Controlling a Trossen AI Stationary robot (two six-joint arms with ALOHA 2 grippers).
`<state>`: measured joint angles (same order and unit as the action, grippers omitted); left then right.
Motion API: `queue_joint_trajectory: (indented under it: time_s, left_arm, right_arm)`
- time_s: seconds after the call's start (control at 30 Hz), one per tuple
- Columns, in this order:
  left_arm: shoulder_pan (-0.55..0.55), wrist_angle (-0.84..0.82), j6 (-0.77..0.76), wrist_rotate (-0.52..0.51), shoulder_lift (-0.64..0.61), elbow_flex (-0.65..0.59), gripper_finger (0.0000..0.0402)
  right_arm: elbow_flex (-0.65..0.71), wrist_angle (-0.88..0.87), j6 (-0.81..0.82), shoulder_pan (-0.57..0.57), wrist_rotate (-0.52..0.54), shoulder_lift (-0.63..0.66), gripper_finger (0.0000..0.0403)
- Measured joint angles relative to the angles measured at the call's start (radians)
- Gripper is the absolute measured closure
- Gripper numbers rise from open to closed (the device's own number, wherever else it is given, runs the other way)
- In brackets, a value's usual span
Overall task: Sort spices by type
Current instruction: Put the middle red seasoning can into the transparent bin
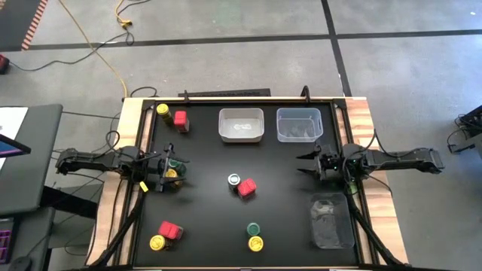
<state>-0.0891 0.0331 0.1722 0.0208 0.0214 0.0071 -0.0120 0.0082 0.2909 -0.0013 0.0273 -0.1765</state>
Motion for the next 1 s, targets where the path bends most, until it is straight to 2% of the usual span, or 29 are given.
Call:
queue_joint_trajectory:
  time_s: [0.63,1.0]
  left_arm:
    - [0.000,0.000,0.000,0.000,0.000,0.000,0.0123]
    - [0.000,0.000,0.000,0.000,0.000,0.000,0.0123]
  right_arm:
    - [-0.001,-0.005,-0.001,-0.043,0.000,0.000,0.0115]
    - [-0.001,-0.008,-0.010,-0.067,0.000,-0.048,0.0058]
